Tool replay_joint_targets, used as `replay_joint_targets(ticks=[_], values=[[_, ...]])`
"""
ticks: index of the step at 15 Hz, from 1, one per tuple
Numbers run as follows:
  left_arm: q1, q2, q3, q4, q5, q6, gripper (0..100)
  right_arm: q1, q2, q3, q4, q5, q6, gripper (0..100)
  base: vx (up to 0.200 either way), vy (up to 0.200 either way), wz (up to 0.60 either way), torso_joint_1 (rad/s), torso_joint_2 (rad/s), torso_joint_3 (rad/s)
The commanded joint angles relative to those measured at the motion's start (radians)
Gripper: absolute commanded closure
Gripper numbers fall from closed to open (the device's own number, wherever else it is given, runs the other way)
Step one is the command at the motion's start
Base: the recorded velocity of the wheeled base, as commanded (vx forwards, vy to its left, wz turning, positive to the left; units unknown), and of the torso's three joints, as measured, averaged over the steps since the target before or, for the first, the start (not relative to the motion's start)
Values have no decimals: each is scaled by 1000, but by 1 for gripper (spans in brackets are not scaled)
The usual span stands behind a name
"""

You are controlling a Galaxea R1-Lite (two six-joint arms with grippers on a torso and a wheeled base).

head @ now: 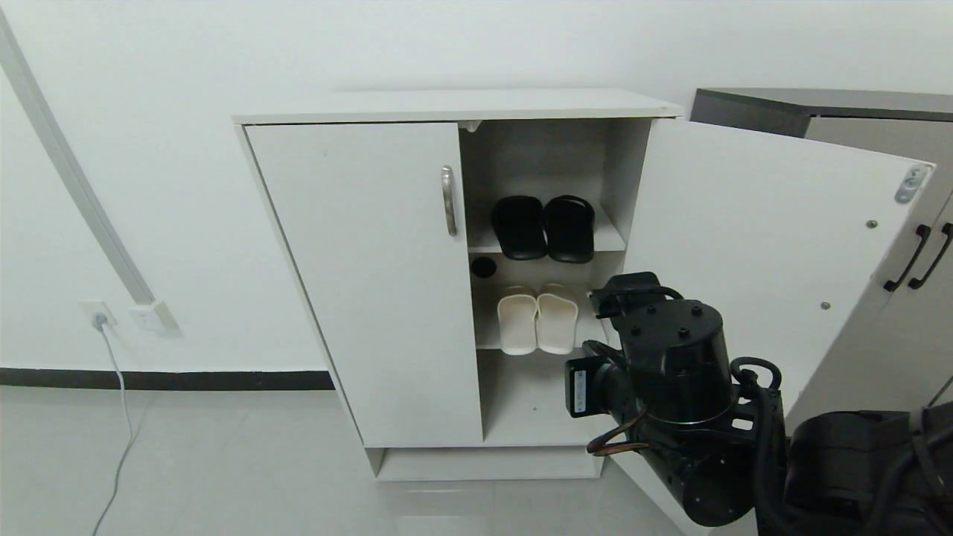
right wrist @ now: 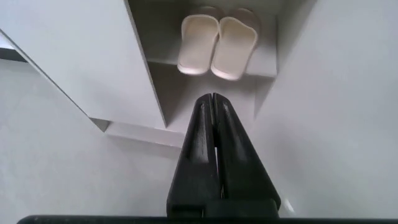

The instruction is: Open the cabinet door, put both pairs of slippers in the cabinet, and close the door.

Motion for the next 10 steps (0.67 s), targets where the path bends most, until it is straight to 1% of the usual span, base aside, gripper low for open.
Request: replay_joint_targets(ticks=[1,10], values=[[0,1,0,0,1,0,100,0,3,12,-3,3,-3,100,0,0,0,0,0,0],[0,1,0,0,1,0,100,-3,-1,45,-19,16,-4,100,0,0,0,1,-5,-7]])
